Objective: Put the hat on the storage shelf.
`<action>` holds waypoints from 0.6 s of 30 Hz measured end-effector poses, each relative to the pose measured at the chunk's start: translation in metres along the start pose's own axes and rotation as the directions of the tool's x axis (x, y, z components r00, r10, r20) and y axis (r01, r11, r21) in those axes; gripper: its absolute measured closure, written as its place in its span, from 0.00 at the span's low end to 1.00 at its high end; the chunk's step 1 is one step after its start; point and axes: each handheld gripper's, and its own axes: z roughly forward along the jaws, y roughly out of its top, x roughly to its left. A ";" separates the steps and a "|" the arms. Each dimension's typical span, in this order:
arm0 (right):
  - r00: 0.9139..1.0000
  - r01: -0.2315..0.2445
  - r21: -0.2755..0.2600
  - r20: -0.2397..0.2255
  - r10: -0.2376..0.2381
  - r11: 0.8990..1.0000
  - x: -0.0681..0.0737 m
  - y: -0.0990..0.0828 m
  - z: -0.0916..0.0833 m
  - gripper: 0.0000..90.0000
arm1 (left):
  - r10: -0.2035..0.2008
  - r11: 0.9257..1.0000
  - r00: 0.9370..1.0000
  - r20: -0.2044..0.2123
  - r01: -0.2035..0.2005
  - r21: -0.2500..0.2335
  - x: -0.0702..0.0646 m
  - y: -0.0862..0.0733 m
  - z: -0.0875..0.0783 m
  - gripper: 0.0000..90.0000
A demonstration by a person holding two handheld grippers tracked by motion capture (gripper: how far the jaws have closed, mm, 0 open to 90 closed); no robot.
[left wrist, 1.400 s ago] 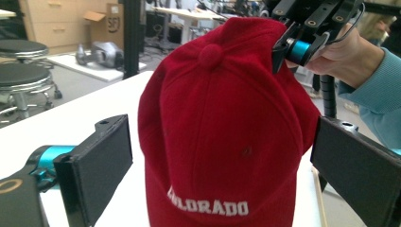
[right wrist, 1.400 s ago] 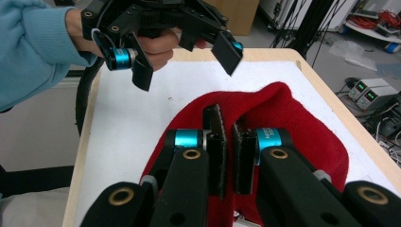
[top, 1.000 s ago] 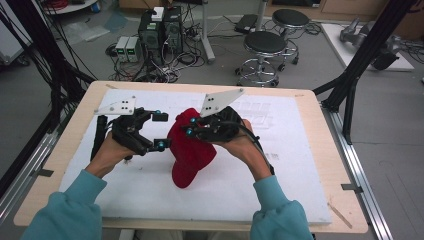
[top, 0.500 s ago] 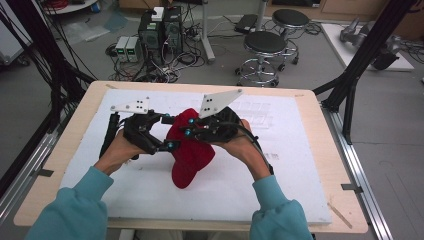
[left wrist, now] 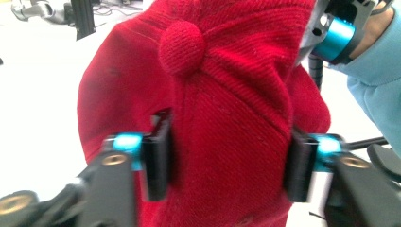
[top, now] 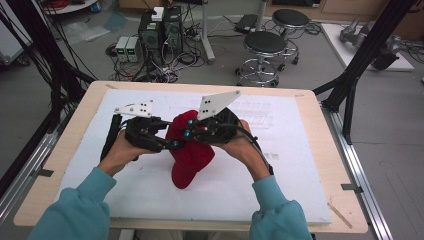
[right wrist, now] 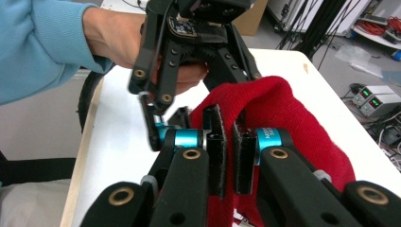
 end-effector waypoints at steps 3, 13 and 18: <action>1.000 -0.001 0.011 0.002 0.001 1.000 0.001 0.000 0.000 0.97 | 0.018 1.000 1.000 -0.008 -0.018 0.010 -0.003 0.000 0.000 0.66; 1.000 -0.007 0.010 0.008 0.007 1.000 0.000 -0.005 0.005 0.94 | 0.053 0.998 0.996 -0.070 -0.051 0.038 -0.008 -0.001 0.000 0.91; 1.000 -0.017 -0.006 0.026 0.017 1.000 0.000 -0.005 0.005 0.79 | 0.050 0.998 0.994 -0.101 -0.047 0.039 -0.010 -0.001 0.000 0.92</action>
